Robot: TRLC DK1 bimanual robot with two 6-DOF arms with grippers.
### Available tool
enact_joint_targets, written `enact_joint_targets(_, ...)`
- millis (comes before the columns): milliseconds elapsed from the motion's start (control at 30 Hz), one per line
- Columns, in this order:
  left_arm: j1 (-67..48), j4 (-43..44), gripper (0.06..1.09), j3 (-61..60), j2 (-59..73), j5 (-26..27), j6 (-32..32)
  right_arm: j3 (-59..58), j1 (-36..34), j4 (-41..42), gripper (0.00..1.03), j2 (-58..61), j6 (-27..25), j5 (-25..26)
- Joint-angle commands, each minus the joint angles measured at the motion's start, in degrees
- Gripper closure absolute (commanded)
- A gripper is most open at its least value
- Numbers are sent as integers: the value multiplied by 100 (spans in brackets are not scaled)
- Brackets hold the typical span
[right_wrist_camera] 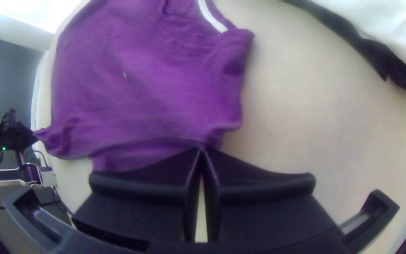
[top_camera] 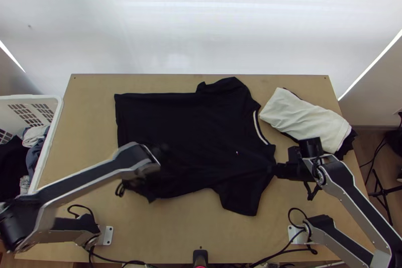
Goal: Fold the t-shirt
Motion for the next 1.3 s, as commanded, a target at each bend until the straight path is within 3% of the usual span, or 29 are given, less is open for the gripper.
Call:
enact_joint_targets(0, 1113, 326, 105, 405, -1128, 802, -345, 243, -267, -102, 100, 10, -41, 3)
enact_joint_targets(333, 2686, 352, 105, 414, -1910, 1830, -486, 1184, -786, -243, 100, 256, 126, -5)
enact_joint_targets(567, 3811, 1732, 105, 704, -1910, 1725, -1628, 2985, -795, 179, 100, 458, 276, 539)
enact_joint_targets(767, 4356, 3007, 105, 1372, -1647, 1391, -2454, 4435, -575, 618, 100, 1249, 364, 566)
enact_joint_targets(1133, 4883, 3982, 105, 3358, -434, 1241, -3070, 6852, -320, 891, 100, 2603, 627, 654)
enact_joint_targets(1267, 5147, 4035, 105, 4044, -355, 1250, -3175, 7687, -496, 671, 100, 2664, 1041, 645)
